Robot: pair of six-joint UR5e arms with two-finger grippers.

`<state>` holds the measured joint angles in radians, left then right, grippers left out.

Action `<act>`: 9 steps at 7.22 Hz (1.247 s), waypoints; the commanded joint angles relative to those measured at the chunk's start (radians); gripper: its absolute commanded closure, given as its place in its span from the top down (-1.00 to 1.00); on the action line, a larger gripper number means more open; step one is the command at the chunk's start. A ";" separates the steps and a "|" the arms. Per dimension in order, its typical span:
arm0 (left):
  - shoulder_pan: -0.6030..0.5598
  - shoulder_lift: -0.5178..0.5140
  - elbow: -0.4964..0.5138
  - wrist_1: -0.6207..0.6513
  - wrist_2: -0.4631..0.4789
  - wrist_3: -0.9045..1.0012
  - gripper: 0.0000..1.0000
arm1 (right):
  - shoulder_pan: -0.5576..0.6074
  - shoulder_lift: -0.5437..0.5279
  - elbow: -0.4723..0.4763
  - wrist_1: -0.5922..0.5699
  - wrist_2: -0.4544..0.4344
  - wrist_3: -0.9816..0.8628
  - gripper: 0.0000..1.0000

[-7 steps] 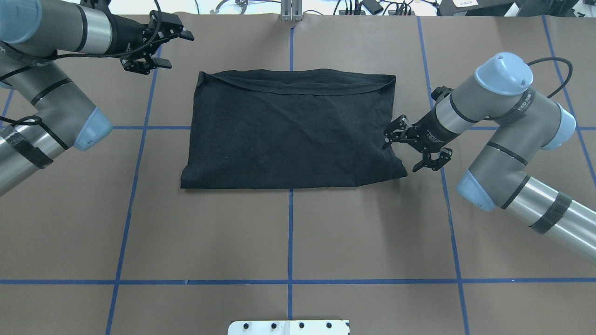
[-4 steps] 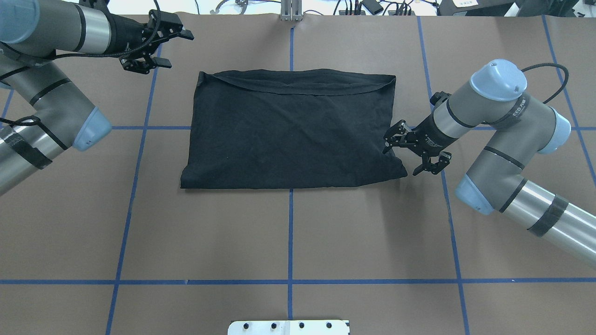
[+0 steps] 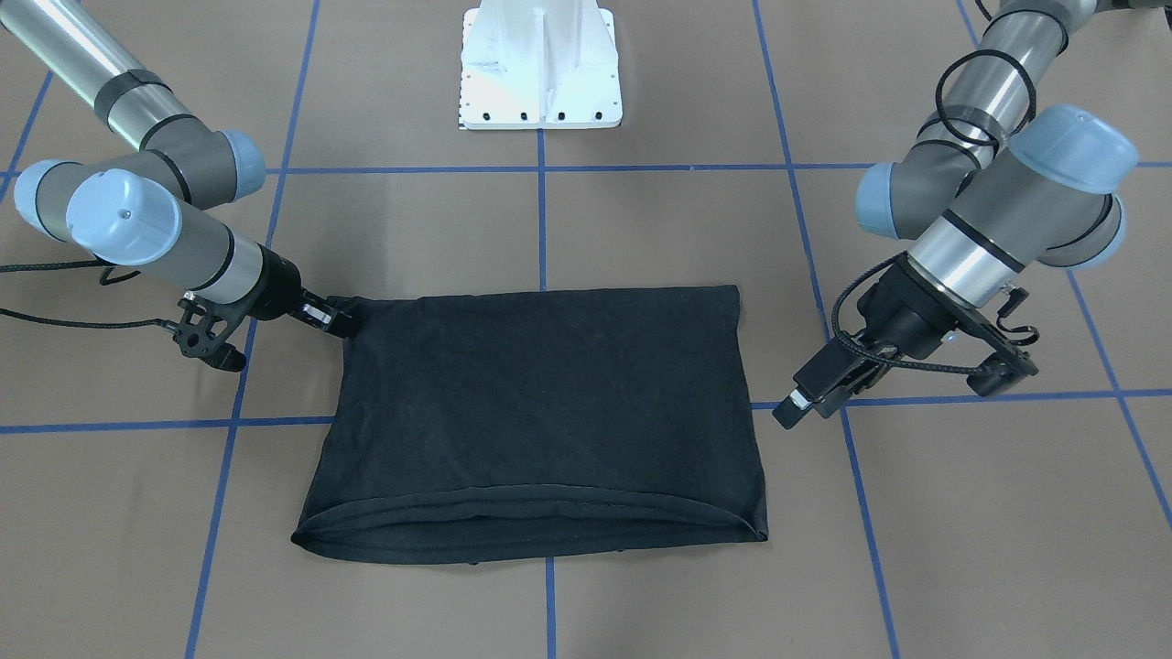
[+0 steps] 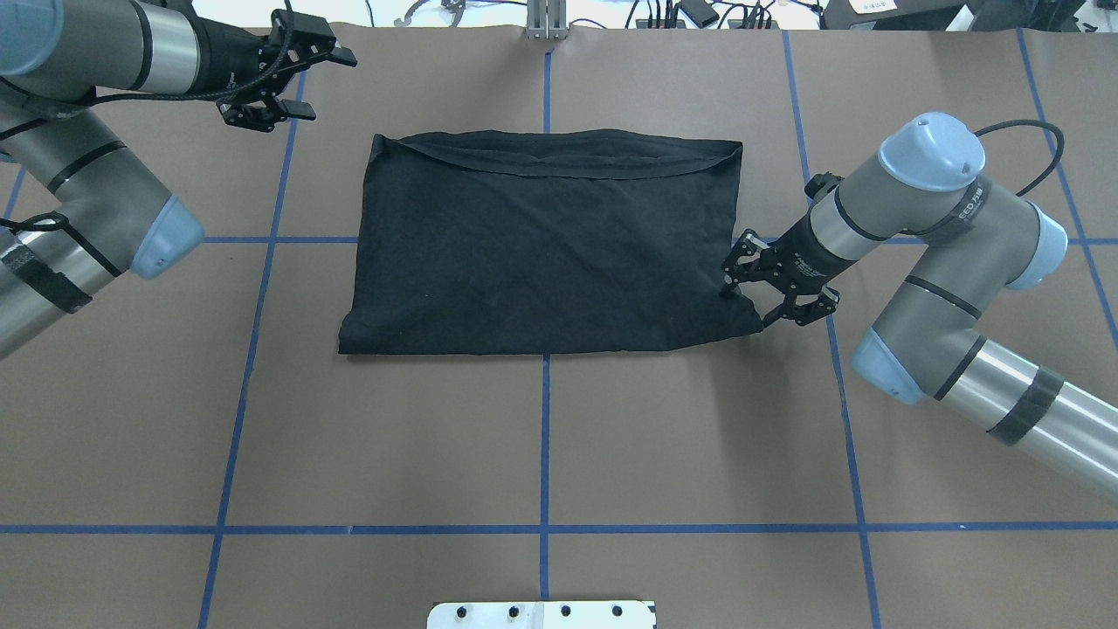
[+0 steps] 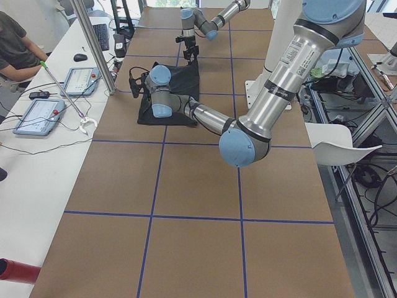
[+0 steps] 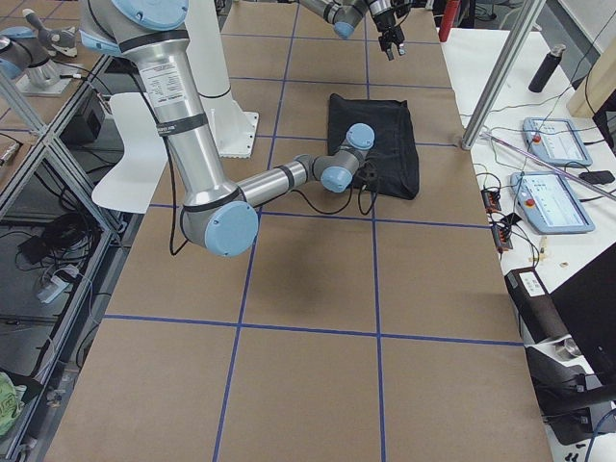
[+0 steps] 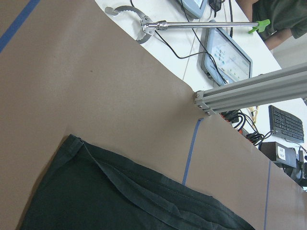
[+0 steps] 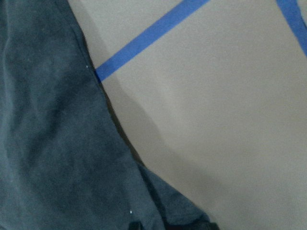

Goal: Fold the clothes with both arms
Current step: 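Lower the right gripper and grasp the shirt corner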

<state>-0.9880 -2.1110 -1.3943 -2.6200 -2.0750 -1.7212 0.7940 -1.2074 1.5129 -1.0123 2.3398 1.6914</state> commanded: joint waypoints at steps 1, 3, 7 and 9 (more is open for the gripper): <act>-0.007 -0.001 -0.002 0.000 0.001 0.000 1.00 | -0.002 0.000 0.000 0.000 -0.005 0.007 0.08; -0.011 -0.001 -0.003 0.000 0.001 0.000 1.00 | 0.001 -0.009 0.013 0.003 -0.005 0.007 -0.55; -0.011 -0.001 -0.011 0.003 0.001 0.000 1.00 | 0.002 -0.026 0.030 0.014 0.000 0.004 0.74; -0.011 -0.001 -0.011 0.002 0.003 -0.001 1.00 | -0.005 -0.024 0.017 0.006 -0.013 0.011 0.88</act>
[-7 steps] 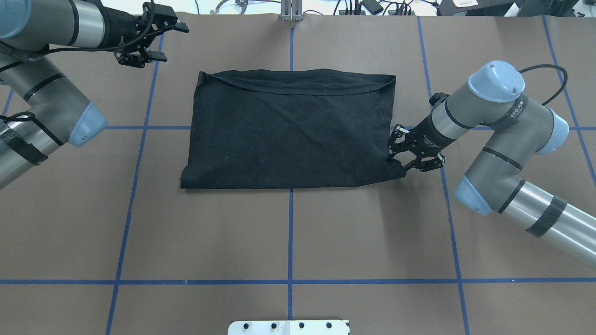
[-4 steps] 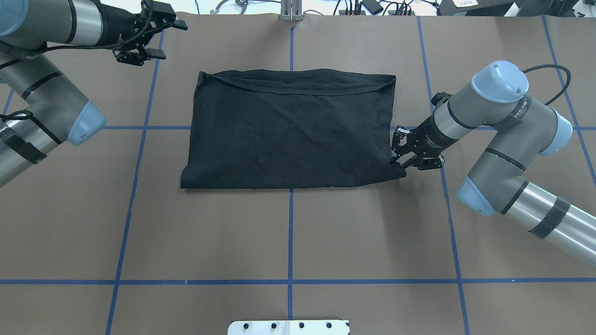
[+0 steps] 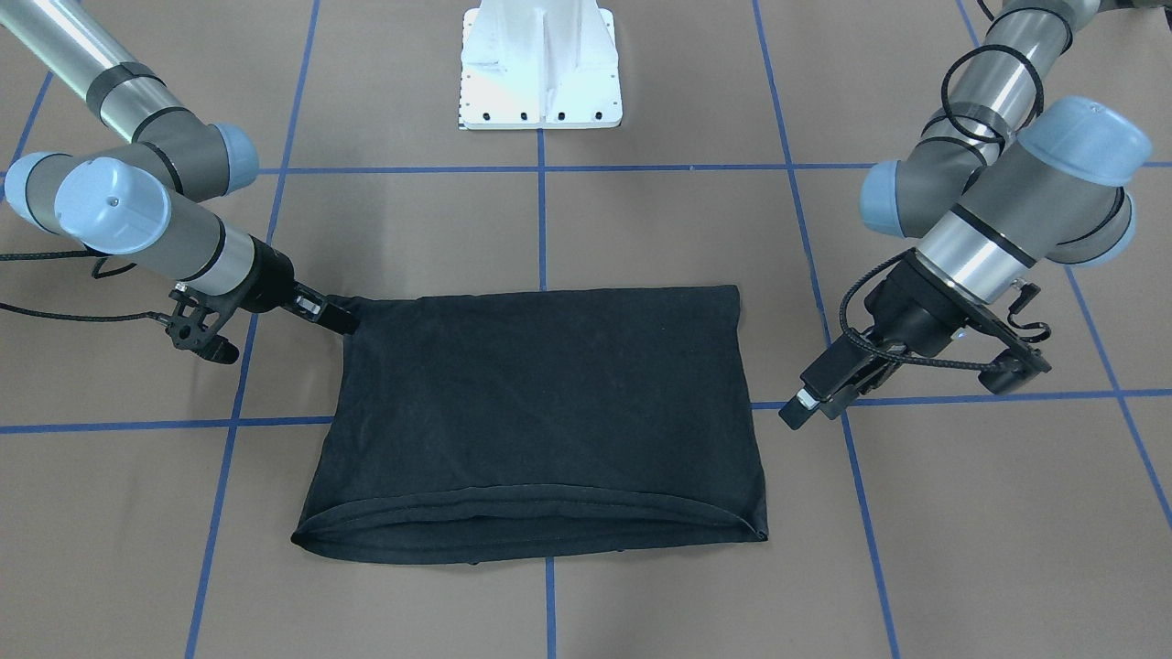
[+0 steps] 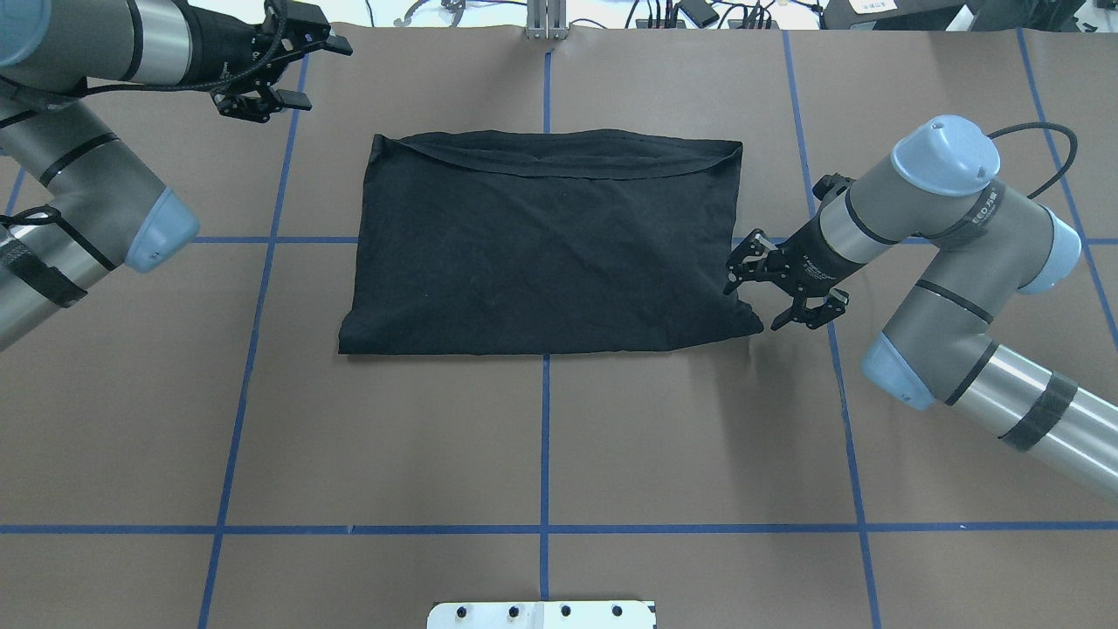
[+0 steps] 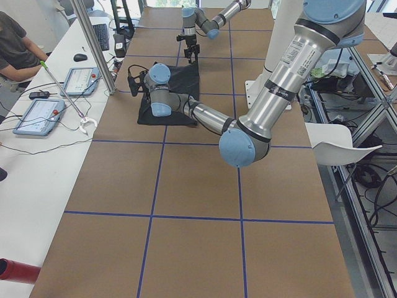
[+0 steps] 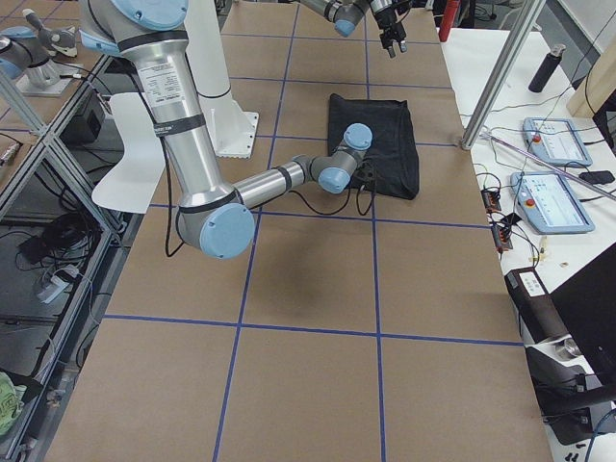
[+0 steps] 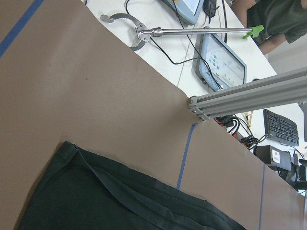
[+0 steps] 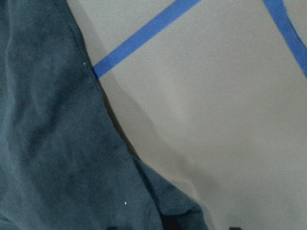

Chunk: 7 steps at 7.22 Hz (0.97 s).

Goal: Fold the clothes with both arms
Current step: 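Lower the right gripper and grasp the shirt corner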

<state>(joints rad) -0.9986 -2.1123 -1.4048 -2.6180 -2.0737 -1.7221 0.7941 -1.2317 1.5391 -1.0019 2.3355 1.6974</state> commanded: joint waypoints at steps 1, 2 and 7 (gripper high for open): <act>0.000 0.000 -0.002 0.000 0.003 -0.001 1.00 | -0.022 0.004 -0.013 -0.006 -0.031 0.005 0.88; 0.000 0.000 0.000 0.001 0.003 -0.001 1.00 | -0.044 0.012 -0.017 -0.006 -0.038 0.005 0.88; -0.005 -0.002 0.000 0.001 0.003 -0.001 1.00 | -0.035 0.011 -0.014 -0.007 -0.038 0.028 -0.67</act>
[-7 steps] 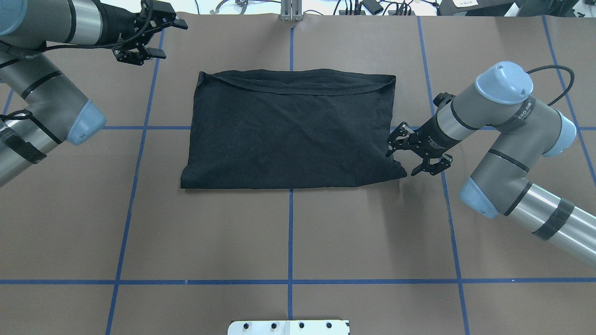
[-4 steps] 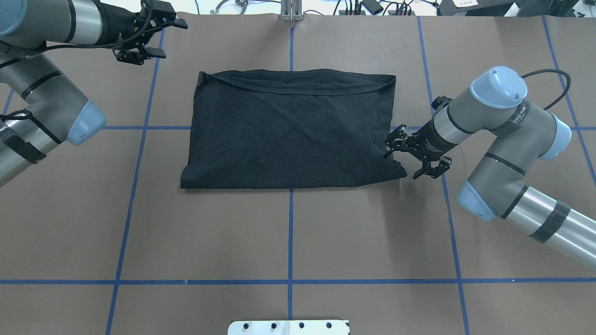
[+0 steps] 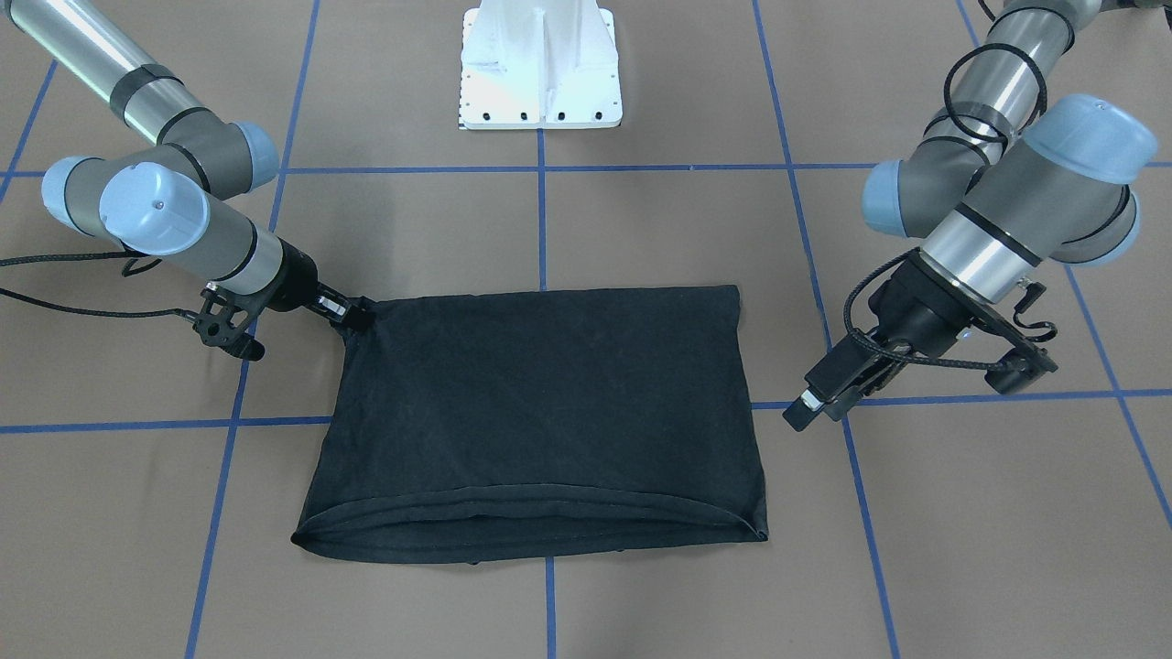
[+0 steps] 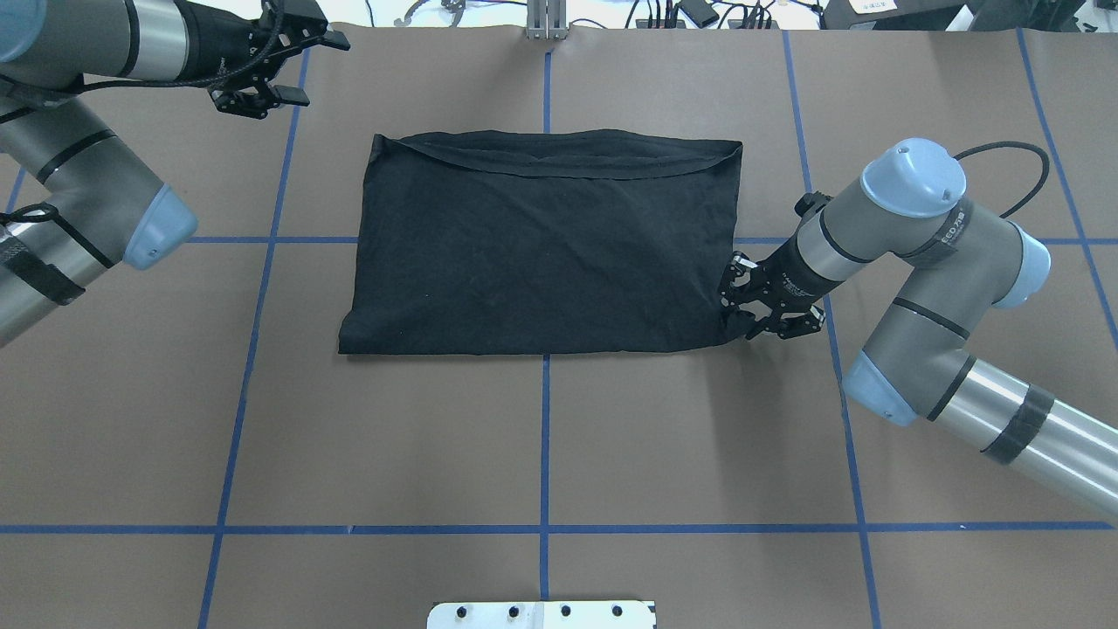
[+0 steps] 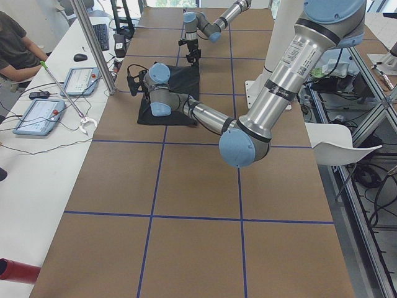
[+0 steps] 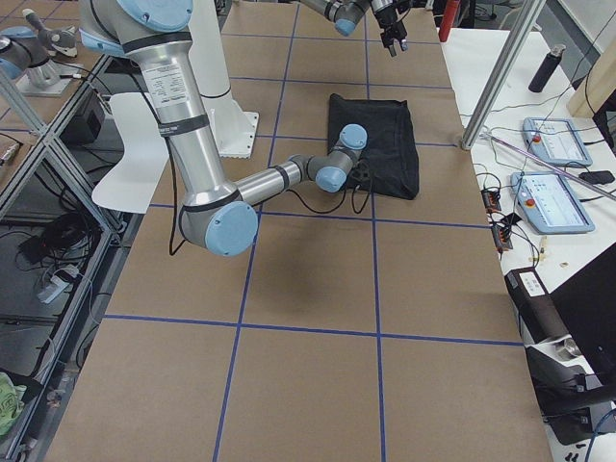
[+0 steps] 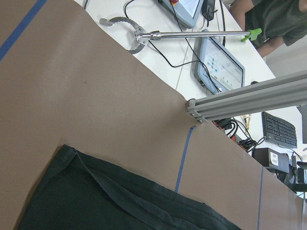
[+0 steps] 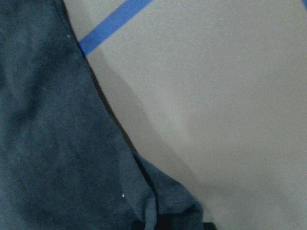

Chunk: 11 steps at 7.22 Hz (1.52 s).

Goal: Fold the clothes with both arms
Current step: 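Lower the right gripper and grasp the shirt corner, then drag the grasped corner toward the robot, rotating the shirt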

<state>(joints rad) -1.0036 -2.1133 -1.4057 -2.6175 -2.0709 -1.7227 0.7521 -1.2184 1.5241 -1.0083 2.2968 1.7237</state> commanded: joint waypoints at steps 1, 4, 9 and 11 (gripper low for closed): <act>0.000 -0.001 0.001 -0.001 0.000 0.000 1.00 | 0.027 -0.003 0.001 0.000 0.012 0.000 -0.85; -0.001 0.003 -0.009 -0.001 0.000 -0.002 1.00 | 0.090 -0.019 0.100 0.011 0.178 -0.003 -1.00; 0.000 0.016 -0.002 0.000 -0.002 0.000 1.00 | -0.245 -0.068 0.258 0.166 0.198 -0.004 -1.00; 0.002 0.019 -0.001 0.000 -0.002 0.000 1.00 | -0.403 0.029 0.251 0.162 0.161 0.049 -1.00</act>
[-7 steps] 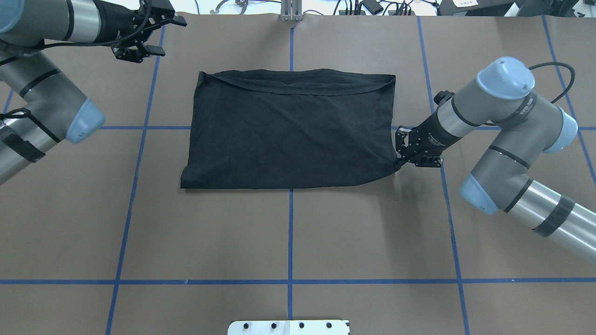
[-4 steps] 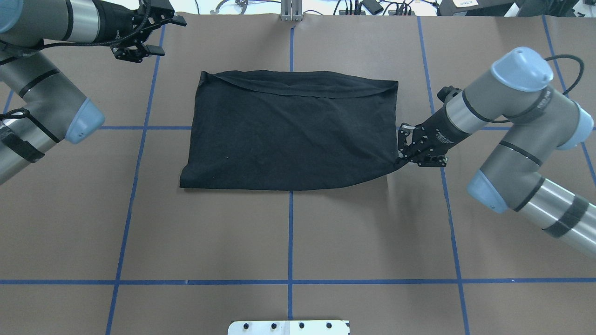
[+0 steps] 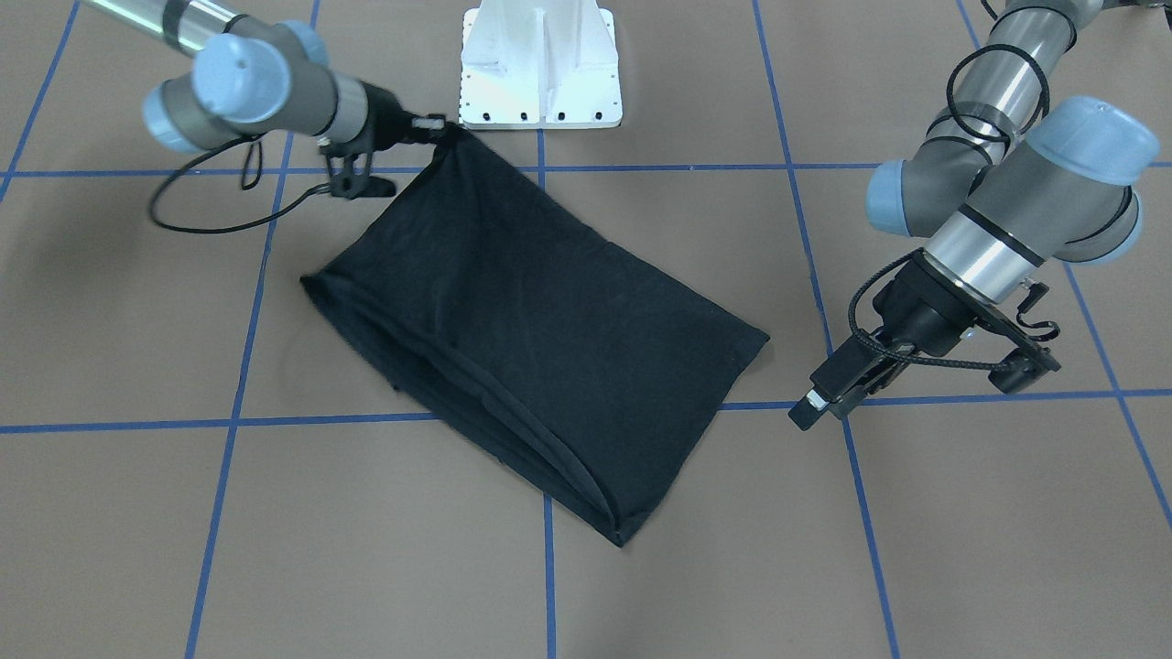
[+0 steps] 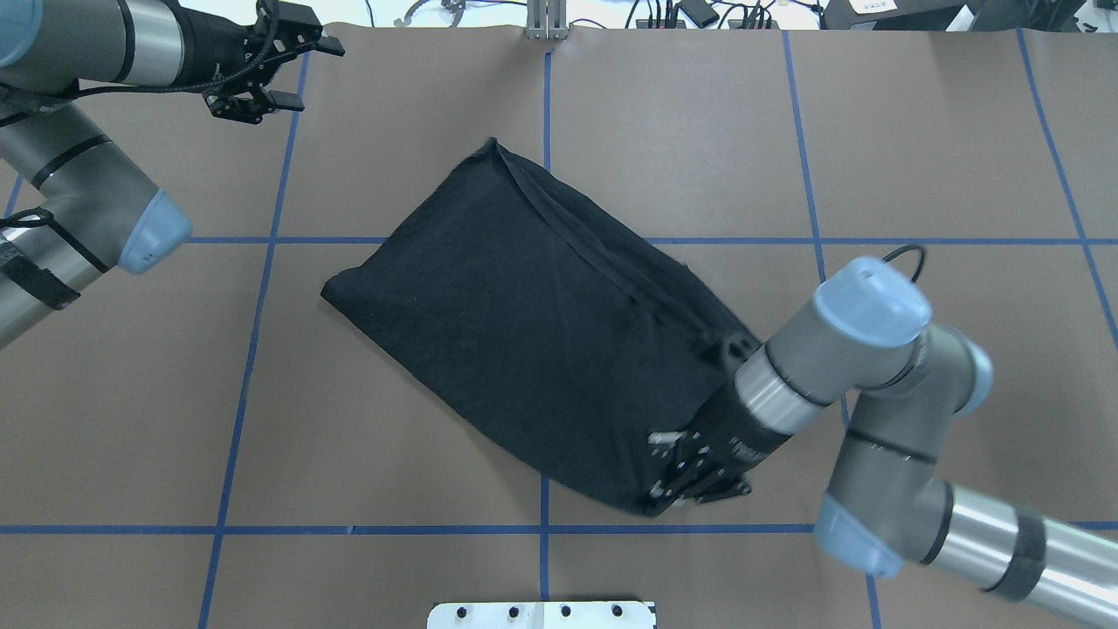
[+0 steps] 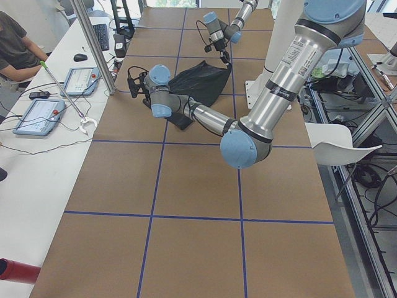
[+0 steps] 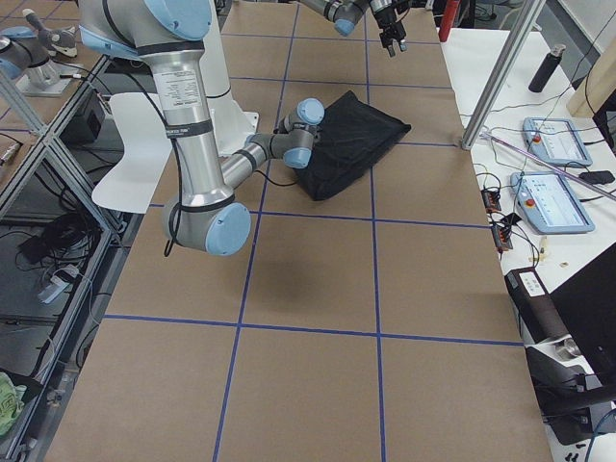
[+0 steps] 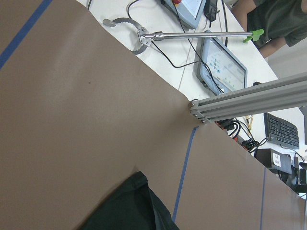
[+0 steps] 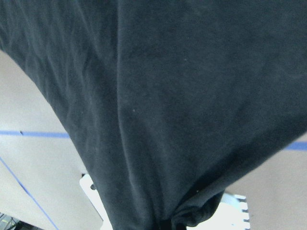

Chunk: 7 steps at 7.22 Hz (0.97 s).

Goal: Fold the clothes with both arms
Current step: 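Drag the grasped corner toward the robot, rotating the shirt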

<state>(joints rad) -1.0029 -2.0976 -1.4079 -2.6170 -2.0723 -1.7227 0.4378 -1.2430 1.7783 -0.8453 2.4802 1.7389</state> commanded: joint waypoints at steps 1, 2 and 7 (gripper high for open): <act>0.003 0.010 0.004 0.000 -0.002 0.000 1.00 | -0.137 0.072 -0.003 -0.001 -0.070 0.063 -1.00; 0.006 0.011 0.006 0.000 -0.002 0.002 1.00 | -0.146 0.080 -0.011 -0.003 -0.076 0.063 -0.89; 0.099 0.106 -0.125 0.040 -0.012 0.003 1.00 | 0.114 0.083 0.036 0.002 -0.069 0.054 1.00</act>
<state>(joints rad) -0.9499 -2.0471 -1.4679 -2.5880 -2.0834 -1.7205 0.4597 -1.1622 1.8104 -0.8420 2.4041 1.7961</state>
